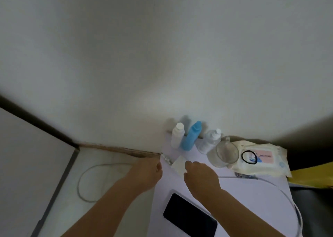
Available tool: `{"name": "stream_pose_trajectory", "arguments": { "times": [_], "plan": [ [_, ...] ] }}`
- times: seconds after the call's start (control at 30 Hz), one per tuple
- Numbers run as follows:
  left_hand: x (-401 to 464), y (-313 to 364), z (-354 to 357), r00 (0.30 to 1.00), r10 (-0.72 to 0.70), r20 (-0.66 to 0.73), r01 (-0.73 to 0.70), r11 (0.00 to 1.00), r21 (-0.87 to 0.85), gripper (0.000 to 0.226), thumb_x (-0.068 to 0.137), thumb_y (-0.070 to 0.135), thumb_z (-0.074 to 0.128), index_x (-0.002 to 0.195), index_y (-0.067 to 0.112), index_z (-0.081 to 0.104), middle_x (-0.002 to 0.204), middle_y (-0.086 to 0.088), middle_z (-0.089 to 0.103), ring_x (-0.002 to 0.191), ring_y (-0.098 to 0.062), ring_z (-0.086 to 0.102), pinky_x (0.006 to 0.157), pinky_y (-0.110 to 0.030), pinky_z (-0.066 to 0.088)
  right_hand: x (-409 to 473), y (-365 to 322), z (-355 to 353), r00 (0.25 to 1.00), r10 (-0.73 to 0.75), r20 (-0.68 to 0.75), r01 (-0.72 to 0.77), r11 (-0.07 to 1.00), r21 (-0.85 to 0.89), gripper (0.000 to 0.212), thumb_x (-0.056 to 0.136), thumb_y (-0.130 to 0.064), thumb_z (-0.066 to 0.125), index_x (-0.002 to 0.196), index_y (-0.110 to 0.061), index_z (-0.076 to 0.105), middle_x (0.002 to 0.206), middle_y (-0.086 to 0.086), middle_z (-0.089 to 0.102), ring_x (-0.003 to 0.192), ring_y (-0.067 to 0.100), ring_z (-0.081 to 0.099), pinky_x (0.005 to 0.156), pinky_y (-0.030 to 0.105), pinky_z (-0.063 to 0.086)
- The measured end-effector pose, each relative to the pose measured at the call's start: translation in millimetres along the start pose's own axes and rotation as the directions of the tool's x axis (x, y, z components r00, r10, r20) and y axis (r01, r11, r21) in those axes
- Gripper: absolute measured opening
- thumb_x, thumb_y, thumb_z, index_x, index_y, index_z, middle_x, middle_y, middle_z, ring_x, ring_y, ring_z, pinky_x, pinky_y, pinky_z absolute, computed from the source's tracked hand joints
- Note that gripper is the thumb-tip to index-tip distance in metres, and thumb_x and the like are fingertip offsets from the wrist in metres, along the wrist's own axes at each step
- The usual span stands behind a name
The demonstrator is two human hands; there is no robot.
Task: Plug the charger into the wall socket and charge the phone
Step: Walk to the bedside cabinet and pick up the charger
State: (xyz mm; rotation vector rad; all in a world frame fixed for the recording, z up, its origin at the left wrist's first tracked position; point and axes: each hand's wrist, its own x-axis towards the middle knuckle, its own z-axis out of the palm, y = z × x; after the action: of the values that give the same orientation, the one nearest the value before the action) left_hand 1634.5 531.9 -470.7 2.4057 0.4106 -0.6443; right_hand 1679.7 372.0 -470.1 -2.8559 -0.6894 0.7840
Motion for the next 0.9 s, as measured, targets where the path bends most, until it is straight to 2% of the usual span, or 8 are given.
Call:
{"name": "stream_pose_trajectory", "arguments": {
  "times": [0.03,0.1,0.23,0.4,0.6,0.7,0.8,0.9],
  "plan": [
    [5,-4,6,1.0,-0.008,-0.001,0.008,1.0,-0.009,0.01,0.087,0.019,0.042,0.085,0.016,0.052,0.086,-0.001,0.055,0.08,-0.014,0.049,0.052,-0.02,0.029,6,0,7,1.0,0.014,-0.009,-0.014,1.0,0.003,0.022,0.095,-0.021,0.038,0.112,-0.013,0.048,0.104,0.006,0.059,0.103,0.026,0.058,0.083,0.034,0.047],
    [13,-11,16,1.0,-0.023,0.004,0.023,1.0,-0.016,0.014,0.088,0.02,0.043,0.09,0.015,0.055,0.093,-0.005,0.059,0.08,-0.014,0.048,0.056,-0.022,0.029,17,0,21,0.999,0.038,-0.026,-0.038,0.999,-0.001,0.03,0.094,-0.026,0.04,0.12,-0.011,0.044,0.117,0.009,0.055,0.107,0.025,0.054,0.085,0.035,0.046],
    [22,-24,32,0.998,-0.051,0.048,0.053,0.998,-0.042,0.018,0.089,0.024,0.044,0.101,0.017,0.055,0.105,-0.006,0.061,0.085,-0.014,0.049,0.07,-0.02,0.034,34,2,46,0.993,0.102,-0.055,-0.102,0.995,0.005,0.051,0.09,-0.04,0.047,0.131,-0.012,0.034,0.124,0.009,0.048,0.112,0.025,0.048,0.088,0.035,0.044],
    [30,-32,40,0.997,-0.07,0.03,0.071,0.997,-0.038,0.023,0.088,0.023,0.046,0.106,0.013,0.055,0.114,-0.009,0.061,0.099,-0.022,0.055,0.074,-0.022,0.035,49,3,69,0.986,0.14,-0.093,-0.14,0.99,0.012,0.078,0.085,-0.05,0.051,0.142,-0.01,0.017,0.13,0.011,0.042,0.118,0.026,0.044,0.093,0.037,0.042],
    [33,-32,40,0.999,-0.047,0.022,0.047,0.999,-0.018,0.027,0.089,0.022,0.045,0.113,0.013,0.053,0.118,-0.009,0.06,0.104,-0.022,0.054,0.074,-0.021,0.034,58,4,77,0.983,0.153,-0.106,-0.149,0.988,0.041,0.065,0.084,-0.043,0.057,0.133,-0.011,0.029,0.121,0.009,0.047,0.11,0.024,0.048,0.085,0.034,0.046],
    [29,-30,34,1.0,-0.016,-0.025,0.016,1.0,-0.003,0.027,0.089,0.021,0.046,0.114,0.013,0.052,0.116,-0.008,0.061,0.104,-0.021,0.054,0.066,-0.017,0.028,56,5,76,0.983,0.155,-0.099,-0.144,0.983,0.112,0.056,0.083,-0.039,0.059,0.125,-0.012,0.034,0.118,0.009,0.049,0.109,0.024,0.048,0.085,0.034,0.048],
    [22,-25,27,0.998,-0.001,-0.059,0.0,1.0,-0.029,0.026,0.089,0.02,0.046,0.113,0.013,0.053,0.113,-0.007,0.062,0.097,-0.018,0.054,0.061,-0.016,0.026,49,3,66,0.979,0.174,-0.105,-0.15,0.967,0.208,0.053,0.082,-0.04,0.061,0.12,-0.013,0.037,0.116,0.008,0.05,0.109,0.024,0.049,0.087,0.033,0.047],
    [10,-18,21,0.997,0.001,-0.077,-0.007,0.997,-0.08,0.024,0.087,0.019,0.047,0.11,0.015,0.054,0.109,-0.005,0.063,0.083,-0.012,0.049,0.068,-0.018,0.034,35,-3,50,0.977,0.175,-0.119,-0.132,0.943,0.305,0.057,0.079,-0.044,0.061,0.121,-0.014,0.038,0.115,0.007,0.051,0.107,0.023,0.05,0.085,0.032,0.046]
  ]
}}
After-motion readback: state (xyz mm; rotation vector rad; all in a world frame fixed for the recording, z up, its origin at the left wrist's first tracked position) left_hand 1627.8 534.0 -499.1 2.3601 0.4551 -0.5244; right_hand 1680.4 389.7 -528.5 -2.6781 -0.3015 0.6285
